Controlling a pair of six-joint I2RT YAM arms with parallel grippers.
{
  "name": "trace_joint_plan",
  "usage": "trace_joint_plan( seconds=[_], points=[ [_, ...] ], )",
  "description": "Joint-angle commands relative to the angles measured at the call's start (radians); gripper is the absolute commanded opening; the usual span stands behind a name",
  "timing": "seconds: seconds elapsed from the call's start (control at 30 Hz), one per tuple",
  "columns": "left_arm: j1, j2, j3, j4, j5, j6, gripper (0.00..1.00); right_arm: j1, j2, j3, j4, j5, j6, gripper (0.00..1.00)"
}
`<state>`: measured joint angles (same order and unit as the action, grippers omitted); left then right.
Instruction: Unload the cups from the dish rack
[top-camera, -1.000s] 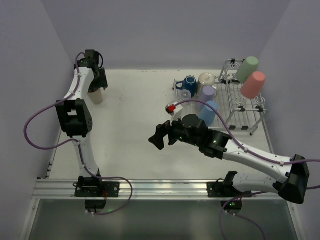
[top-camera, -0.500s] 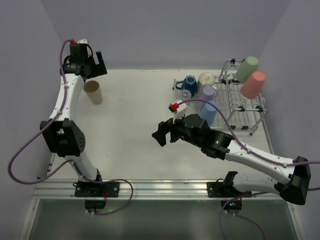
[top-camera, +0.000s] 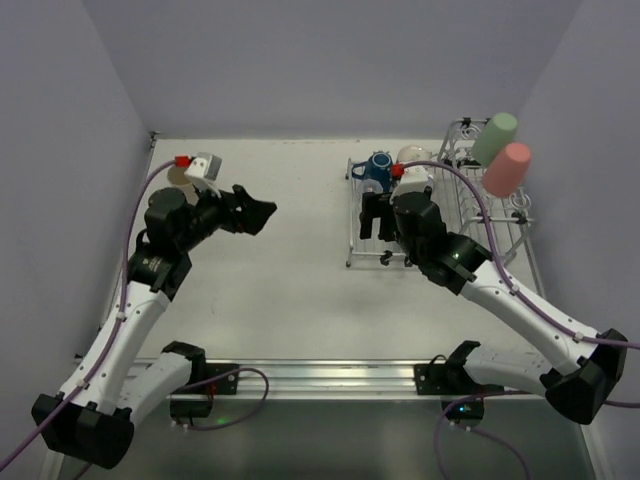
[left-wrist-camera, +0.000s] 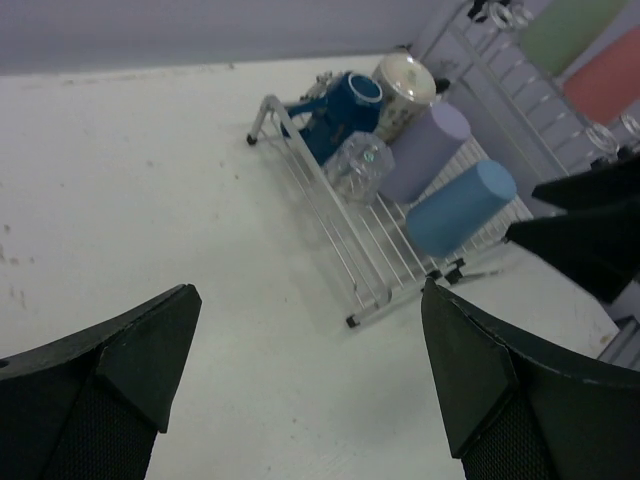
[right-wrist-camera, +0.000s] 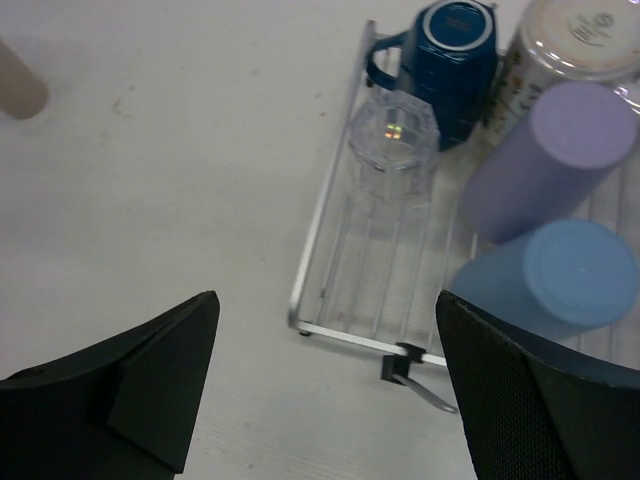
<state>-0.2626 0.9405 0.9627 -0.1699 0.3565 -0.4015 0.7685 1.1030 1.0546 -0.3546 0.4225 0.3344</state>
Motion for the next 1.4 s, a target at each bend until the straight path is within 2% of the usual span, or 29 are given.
trace_joint_plan(
  seconds=[0.0, 0.17, 0.2, 0.3, 0.4, 0.6, 0.87, 0.97, 1.37],
  points=[
    [-0.003, -0.077, -0.164, 0.101, 0.147, -0.027, 1.00, -0.046, 0.032, 0.024, -0.106, 0.157, 0.028, 0.92],
    [-0.007, -0.190, -0.260, 0.093, 0.210, 0.015, 1.00, -0.124, 0.078, 0.038, -0.133, 0.246, 0.051, 0.92],
    [-0.048, -0.195, -0.269, 0.093, 0.199, 0.021, 1.00, -0.139, 0.112, 0.059, -0.147, 0.265, 0.055, 0.92],
    [-0.140, -0.193, -0.257, 0.041, 0.159, 0.078, 1.00, -0.153, 0.167, 0.090, -0.179, 0.312, 0.077, 0.93],
    [-0.234, -0.219, -0.225, -0.026, 0.038, 0.136, 1.00, -0.173, 0.233, 0.102, -0.188, 0.332, 0.094, 0.95],
    [-0.326, -0.235, -0.225, -0.060, -0.057, 0.165, 1.00, -0.222, 0.299, 0.134, -0.192, 0.351, 0.109, 0.97],
    [-0.360, -0.206, -0.225, -0.063, -0.076, 0.168, 1.00, -0.233, 0.304, 0.125, -0.205, 0.358, 0.138, 0.99],
    [-0.360, -0.198, -0.222, -0.063, -0.082, 0.167, 1.00, -0.236, 0.275, 0.116, -0.178, 0.341, 0.118, 0.99],
    [-0.352, -0.146, -0.216, -0.063, -0.102, 0.168, 1.00, -0.321, 0.325, 0.081, -0.098, 0.236, 0.098, 0.97]
  ],
)
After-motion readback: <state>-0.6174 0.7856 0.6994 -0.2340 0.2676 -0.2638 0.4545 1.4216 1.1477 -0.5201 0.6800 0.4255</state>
